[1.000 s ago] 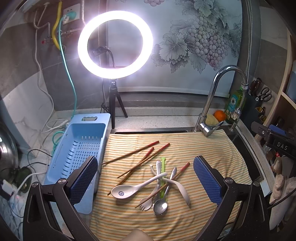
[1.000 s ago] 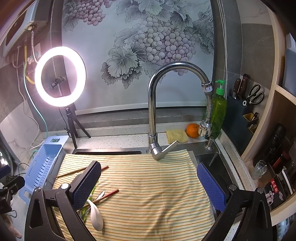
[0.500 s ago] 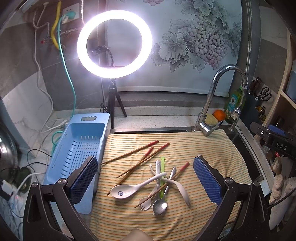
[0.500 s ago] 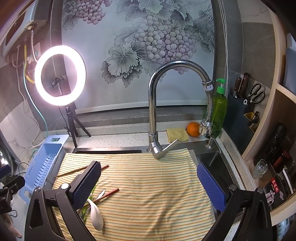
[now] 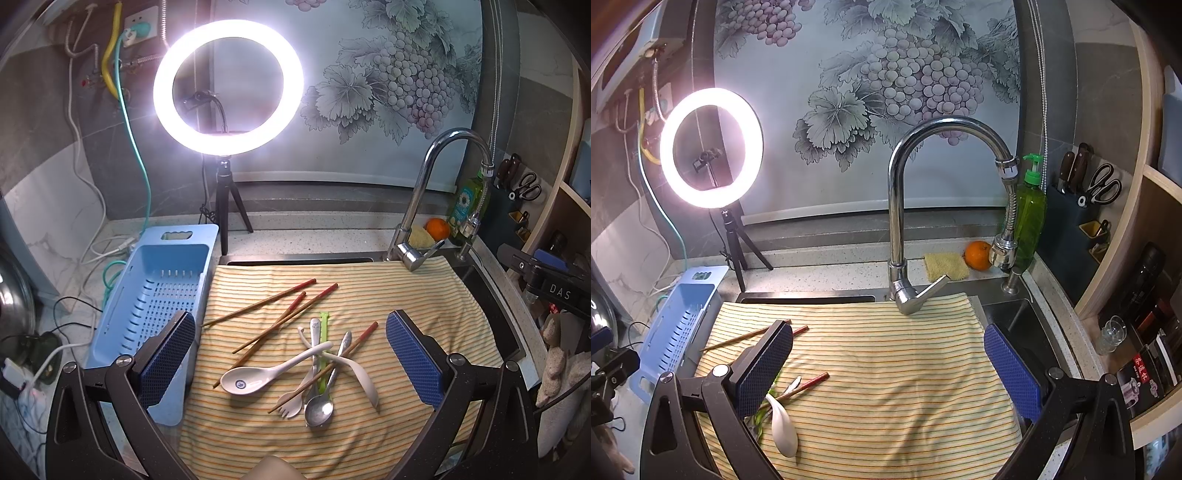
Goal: Organize utensils
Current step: 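Lower the right tool onto a white ceramic spoon and close on its handle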
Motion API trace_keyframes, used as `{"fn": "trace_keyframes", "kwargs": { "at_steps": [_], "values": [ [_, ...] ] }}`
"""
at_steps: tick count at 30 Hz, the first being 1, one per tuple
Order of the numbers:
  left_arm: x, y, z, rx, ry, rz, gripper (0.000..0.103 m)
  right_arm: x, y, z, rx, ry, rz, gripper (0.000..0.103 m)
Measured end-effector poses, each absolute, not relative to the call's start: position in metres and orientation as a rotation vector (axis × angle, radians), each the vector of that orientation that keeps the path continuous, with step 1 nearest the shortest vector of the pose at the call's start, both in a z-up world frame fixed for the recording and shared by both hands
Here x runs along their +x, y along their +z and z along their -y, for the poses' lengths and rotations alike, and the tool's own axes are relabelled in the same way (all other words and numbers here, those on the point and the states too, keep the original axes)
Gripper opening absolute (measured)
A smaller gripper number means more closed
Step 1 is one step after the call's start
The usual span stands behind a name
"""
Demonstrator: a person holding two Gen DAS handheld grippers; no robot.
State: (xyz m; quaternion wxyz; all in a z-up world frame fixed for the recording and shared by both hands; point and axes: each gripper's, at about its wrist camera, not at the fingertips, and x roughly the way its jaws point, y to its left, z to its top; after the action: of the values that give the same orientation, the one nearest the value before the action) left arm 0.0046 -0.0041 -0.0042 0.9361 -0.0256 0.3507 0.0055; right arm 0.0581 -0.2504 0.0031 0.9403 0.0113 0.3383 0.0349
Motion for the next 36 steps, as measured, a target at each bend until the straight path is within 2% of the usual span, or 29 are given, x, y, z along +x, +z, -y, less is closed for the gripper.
{"fn": "trace_keyframes", "kwargs": {
  "at_steps": [12,29,33,36],
  "values": [
    [0.000,-0.022,-0.012,-0.081,0.016,-0.765,0.102,0.067,-0.013,0.248,0.043,0.148,-0.737,0.102],
    [-0.026,-0.074,-0.034,-0.187,0.068,-0.876,0.102,0.107,-0.064,0.215,0.083,0.479,-0.970,0.102],
    [-0.025,-0.090,-0.038,-0.199,0.072,-0.923,0.094,0.112,-0.069,0.202,0.129,0.552,-1.021,0.096],
    [-0.022,-0.095,-0.039,-0.156,0.048,-0.940,0.093,0.116,-0.074,0.186,0.161,0.608,-1.067,0.084]
  ]
}}
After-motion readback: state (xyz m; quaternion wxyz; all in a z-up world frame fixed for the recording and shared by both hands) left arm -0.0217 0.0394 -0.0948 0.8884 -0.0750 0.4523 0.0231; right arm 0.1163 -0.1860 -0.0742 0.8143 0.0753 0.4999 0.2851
